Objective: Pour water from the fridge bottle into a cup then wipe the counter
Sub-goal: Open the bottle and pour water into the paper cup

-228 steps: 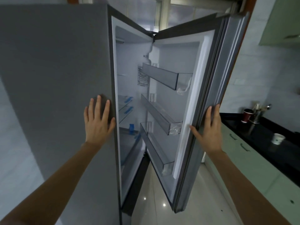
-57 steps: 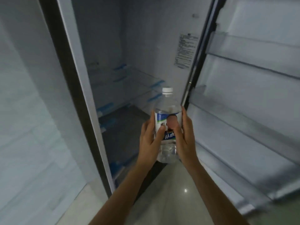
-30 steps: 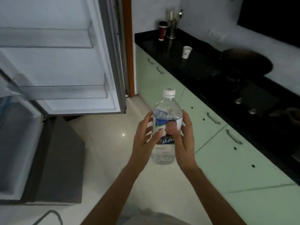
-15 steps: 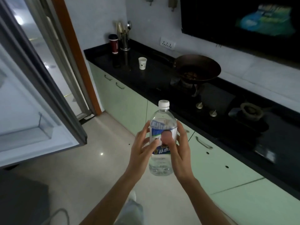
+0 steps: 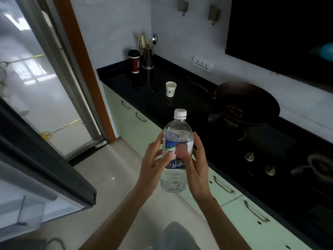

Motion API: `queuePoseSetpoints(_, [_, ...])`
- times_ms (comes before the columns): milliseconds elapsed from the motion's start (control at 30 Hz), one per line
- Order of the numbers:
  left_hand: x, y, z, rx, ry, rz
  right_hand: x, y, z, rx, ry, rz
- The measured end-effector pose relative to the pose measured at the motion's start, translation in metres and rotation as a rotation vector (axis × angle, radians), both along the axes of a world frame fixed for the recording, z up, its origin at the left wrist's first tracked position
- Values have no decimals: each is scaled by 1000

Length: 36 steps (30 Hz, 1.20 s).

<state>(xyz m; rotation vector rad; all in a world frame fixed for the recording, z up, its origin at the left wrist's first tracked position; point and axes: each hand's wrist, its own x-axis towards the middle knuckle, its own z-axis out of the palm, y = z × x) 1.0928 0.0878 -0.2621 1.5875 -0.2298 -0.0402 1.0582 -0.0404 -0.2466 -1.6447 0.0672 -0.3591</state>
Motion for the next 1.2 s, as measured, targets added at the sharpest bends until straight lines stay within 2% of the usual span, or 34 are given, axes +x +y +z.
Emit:
queuePoseSetpoints(300, [138, -9, -20, -37, 31, 67, 148, -12, -14, -15, 35, 63])
queuePoseSetpoints(533, [254, -29, -20, 12, 13, 130, 262, -30, 3, 64, 32, 173])
queuePoseSetpoints(667, [302, -36, -16, -27, 37, 149, 317, -38, 6, 60, 35, 214])
queuePoseSetpoints(933, [396, -27, -24, -90, 79, 34, 403, -40, -6, 106, 95, 176])
queuePoseSetpoints(1067, [451, -16, -33, -100, 127, -92, 439, -25, -18, 126, 109, 72])
queuePoseSetpoints(1200, [506, 3, -47, -61, 148, -230, 474, -2, -27, 61, 98, -82])
